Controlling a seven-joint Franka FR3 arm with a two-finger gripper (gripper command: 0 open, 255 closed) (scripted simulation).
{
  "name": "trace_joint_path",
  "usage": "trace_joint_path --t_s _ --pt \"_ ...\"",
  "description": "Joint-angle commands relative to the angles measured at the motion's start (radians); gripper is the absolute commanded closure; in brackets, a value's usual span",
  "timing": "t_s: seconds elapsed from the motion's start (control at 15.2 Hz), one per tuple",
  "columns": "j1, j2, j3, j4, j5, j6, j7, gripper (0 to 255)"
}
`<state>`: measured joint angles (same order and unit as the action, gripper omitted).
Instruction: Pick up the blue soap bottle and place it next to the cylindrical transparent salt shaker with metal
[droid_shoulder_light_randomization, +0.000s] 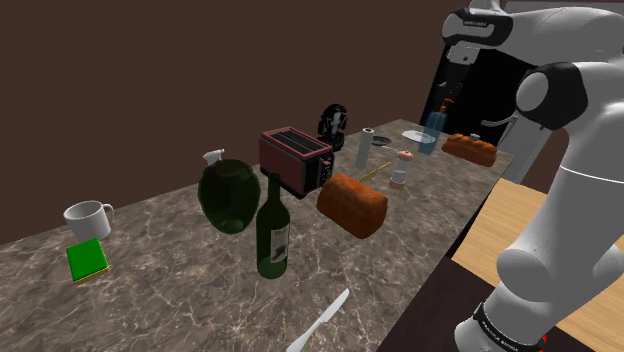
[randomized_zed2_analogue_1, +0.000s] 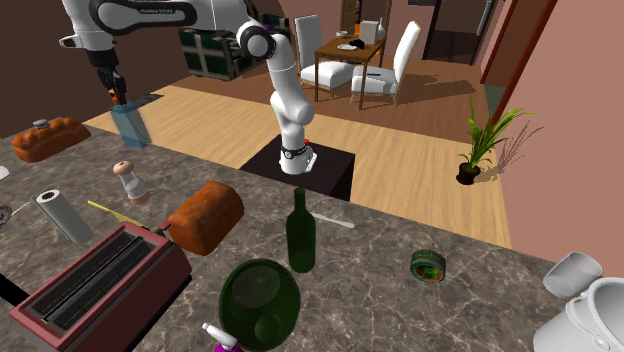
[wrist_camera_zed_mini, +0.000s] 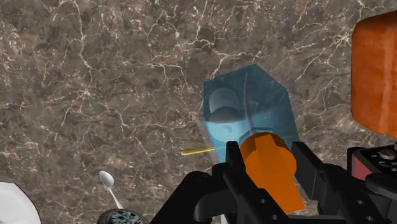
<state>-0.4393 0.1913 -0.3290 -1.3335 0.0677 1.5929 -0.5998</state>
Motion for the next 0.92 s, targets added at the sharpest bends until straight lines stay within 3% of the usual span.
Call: trace_joint_path --t_s 0.0,0.86 --pt "0.005 -0.017 0.001 -0.052 -0.006 0.037 0.002 255" --pt "0.016 -0.052 0.005 -0.273 -0.017 0.225 0.007 255"
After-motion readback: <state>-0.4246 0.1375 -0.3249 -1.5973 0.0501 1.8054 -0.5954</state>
